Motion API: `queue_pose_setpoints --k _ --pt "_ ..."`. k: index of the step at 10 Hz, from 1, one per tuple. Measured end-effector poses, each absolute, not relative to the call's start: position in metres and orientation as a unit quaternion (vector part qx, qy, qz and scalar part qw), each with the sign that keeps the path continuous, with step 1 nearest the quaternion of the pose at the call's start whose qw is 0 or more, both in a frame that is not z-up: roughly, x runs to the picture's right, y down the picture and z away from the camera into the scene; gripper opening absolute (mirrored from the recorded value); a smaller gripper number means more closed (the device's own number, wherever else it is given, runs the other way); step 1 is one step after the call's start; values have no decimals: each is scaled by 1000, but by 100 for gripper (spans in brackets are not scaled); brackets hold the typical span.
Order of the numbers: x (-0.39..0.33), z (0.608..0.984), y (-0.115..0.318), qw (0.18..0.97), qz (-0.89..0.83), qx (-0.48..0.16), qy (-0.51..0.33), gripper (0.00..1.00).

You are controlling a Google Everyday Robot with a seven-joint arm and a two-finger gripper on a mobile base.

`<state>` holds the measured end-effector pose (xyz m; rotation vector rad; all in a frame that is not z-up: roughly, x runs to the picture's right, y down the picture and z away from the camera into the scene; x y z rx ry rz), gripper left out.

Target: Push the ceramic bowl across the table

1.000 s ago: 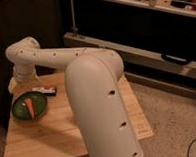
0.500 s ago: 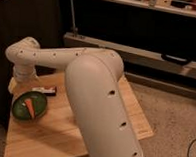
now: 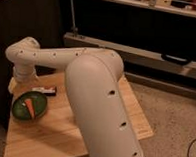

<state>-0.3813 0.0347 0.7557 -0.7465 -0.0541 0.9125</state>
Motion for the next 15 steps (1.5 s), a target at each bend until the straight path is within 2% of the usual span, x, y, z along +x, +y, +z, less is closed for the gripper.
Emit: queue_pose_setpoints --k 13,15 --pt "-381 756 34 831 431 -352 -28 80" --pt "-389 760 22 839 433 -324 -58 80"
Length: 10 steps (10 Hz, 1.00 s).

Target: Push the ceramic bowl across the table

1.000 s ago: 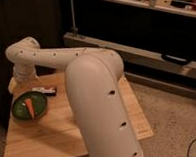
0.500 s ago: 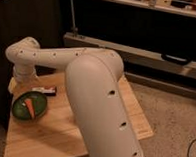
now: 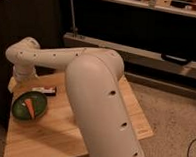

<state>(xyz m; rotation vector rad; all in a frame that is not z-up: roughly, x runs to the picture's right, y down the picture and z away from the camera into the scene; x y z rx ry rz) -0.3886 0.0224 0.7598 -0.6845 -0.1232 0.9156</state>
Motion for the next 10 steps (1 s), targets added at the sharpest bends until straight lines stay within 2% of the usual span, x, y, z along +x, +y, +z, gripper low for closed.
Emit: queue_pose_setpoints --k 2,4,8,10 --pt "-412 782 3 850 430 -274 -131 80" --pt "-448 812 -11 857 413 -262 -164 80" --pt "-481 858 -23 869 374 -255 -199 80" --pt "-479 859 -25 869 375 -255 -200 80"
